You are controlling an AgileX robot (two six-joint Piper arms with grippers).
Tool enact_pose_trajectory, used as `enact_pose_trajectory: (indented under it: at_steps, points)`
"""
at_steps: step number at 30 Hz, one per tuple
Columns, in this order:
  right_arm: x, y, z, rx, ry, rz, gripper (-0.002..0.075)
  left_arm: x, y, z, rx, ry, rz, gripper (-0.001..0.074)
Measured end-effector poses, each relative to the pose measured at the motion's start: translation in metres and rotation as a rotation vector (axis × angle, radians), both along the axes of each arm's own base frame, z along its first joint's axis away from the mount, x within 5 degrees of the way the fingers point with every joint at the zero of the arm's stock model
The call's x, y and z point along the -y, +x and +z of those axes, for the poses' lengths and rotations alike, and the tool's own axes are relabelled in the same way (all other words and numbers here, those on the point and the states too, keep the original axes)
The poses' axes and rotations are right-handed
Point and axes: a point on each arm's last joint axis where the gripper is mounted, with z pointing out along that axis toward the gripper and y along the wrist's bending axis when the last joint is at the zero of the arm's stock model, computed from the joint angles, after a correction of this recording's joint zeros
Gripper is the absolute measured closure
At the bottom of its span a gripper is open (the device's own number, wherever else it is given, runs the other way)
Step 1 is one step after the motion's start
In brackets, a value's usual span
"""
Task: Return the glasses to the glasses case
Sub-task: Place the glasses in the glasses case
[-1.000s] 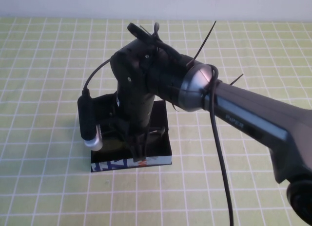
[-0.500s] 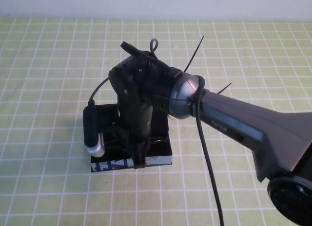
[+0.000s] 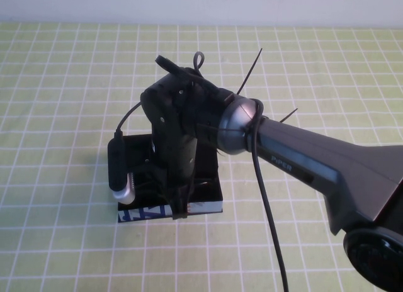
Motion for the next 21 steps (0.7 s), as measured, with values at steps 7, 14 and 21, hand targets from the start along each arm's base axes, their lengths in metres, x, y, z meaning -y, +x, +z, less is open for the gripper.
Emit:
enact_pose_trajectory:
  at_steps: [7, 14, 21]
  points:
    - [0.000, 0.001, 0.000, 0.008, -0.005, 0.001, 0.0444, 0.000, 0.000, 0.000, 0.000, 0.000, 0.000, 0.0737]
    - [0.006, -0.002, 0.027, 0.054, 0.031, -0.003, 0.0391, 0.000, 0.000, 0.000, 0.000, 0.000, 0.000, 0.0737]
    - [0.024, -0.002, 0.075, 0.132, 0.104, -0.220, 0.0500, 0.000, 0.000, 0.000, 0.000, 0.000, 0.000, 0.0737]
